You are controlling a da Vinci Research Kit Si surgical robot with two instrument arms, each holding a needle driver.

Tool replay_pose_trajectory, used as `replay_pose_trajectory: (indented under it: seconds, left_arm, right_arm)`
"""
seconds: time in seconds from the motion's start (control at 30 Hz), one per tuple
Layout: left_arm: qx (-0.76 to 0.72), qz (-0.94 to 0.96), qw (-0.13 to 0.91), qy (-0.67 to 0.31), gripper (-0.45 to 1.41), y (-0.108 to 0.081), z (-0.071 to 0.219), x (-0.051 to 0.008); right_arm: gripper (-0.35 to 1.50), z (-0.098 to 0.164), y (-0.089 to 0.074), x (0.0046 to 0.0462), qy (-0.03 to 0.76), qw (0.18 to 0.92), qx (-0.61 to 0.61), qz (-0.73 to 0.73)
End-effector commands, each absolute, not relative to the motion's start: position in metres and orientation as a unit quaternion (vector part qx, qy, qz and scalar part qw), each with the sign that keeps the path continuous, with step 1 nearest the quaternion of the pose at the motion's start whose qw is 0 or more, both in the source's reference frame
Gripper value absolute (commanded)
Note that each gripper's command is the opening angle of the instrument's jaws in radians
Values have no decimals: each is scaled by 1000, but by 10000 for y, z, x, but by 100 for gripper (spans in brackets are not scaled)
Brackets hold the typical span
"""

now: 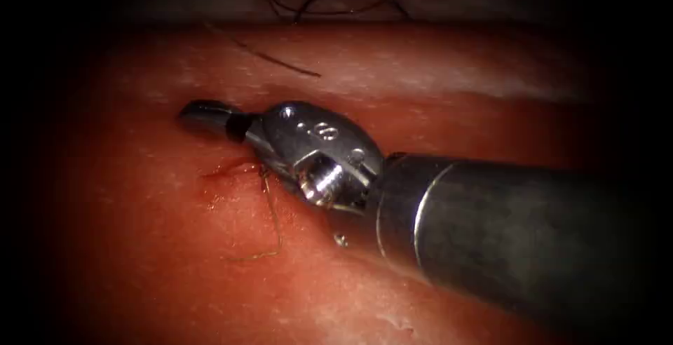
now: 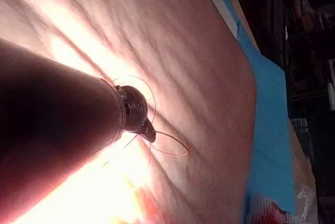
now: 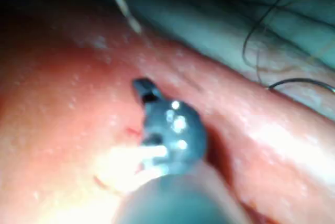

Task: Wound Closure

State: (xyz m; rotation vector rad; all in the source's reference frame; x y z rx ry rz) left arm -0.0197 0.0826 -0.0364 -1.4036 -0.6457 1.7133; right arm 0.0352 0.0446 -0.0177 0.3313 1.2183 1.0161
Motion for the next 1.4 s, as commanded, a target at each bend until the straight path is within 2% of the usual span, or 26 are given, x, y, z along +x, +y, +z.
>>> replay_pose_trajectory:
  seconds: [0.03,0.2,0.23,0.27,0.3,0.33,0.43,0.47,0.53,0.77,1.07,1.4]
  left_arm:
    - [-558,680,403,-254,-35,832,-361,-202]
    - [-558,680,403,-254,-35,833,-360,-203]
    - [-558,680,403,-253,-35,833,-360,-204]
    - [-558,680,403,-253,-35,833,-359,-205]
    - [-558,680,403,-252,-35,833,-358,-206]
    - [-558,680,404,-251,-35,832,-358,-208]
    - [-557,681,405,-249,-35,833,-355,-212]
    - [-558,681,405,-247,-35,833,-351,-217]
    - [-557,683,406,-241,-35,832,-343,-224]
    - [-554,684,413,-232,-35,820,-307,-256]
    - [-537,680,441,-236,-35,799,-237,-309]
    - [-535,675,437,-261,-35,757,-106,-353]
  right_arm:
    - [-35,-179,453,359,550,688,143,451]
    - [-35,-192,455,355,551,699,138,435]
    - [5,-195,456,351,549,699,140,436]
    - [58,-197,458,347,551,699,135,436]
    - [118,-200,459,339,549,698,121,443]
    - [133,-201,459,331,546,699,108,449]
    - [138,-205,452,298,545,699,102,452]
    - [137,-208,445,271,543,702,107,449]
    - [135,-212,441,244,532,711,114,445]
    - [133,-223,446,175,515,719,112,454]
    - [135,-233,446,126,486,738,114,454]
    - [135,-249,457,93,475,731,113,476]
